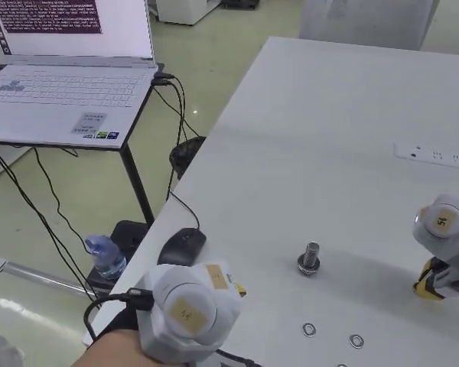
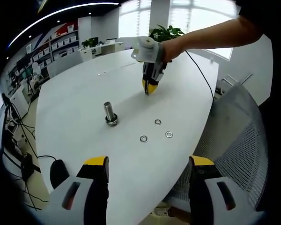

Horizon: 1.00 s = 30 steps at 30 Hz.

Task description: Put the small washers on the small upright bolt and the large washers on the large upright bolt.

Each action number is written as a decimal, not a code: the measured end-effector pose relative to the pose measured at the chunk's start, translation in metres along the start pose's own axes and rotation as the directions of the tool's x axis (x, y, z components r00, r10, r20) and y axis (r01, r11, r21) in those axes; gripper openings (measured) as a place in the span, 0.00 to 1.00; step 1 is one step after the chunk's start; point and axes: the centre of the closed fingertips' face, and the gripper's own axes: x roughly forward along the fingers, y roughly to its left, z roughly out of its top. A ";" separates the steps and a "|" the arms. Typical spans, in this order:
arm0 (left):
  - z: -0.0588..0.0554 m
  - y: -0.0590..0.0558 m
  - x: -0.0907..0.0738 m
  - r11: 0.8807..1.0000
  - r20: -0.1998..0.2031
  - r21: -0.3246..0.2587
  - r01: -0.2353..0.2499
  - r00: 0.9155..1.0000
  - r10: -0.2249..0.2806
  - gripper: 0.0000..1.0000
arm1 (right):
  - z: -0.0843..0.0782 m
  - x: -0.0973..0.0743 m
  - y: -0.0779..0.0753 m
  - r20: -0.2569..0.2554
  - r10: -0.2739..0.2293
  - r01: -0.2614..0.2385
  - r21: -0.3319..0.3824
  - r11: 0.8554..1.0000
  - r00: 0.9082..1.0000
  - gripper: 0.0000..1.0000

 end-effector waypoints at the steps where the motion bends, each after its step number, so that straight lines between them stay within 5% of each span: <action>1: 0.000 0.000 0.000 1.000 0.003 -0.001 0.000 1.000 0.000 0.69 | 0.000 0.000 0.000 0.000 0.000 0.000 0.001 1.000 1.000 0.13; 21: -0.005 -0.005 -0.007 1.000 -0.004 0.004 -0.001 1.000 0.001 0.67 | 0.000 0.001 0.004 -0.001 0.002 -0.002 -0.002 1.000 1.000 0.22; 30: -0.002 -0.005 -0.012 1.000 0.006 0.006 -0.007 1.000 0.007 0.67 | 0.013 -0.011 0.004 0.029 -0.008 0.009 -0.024 1.000 1.000 0.23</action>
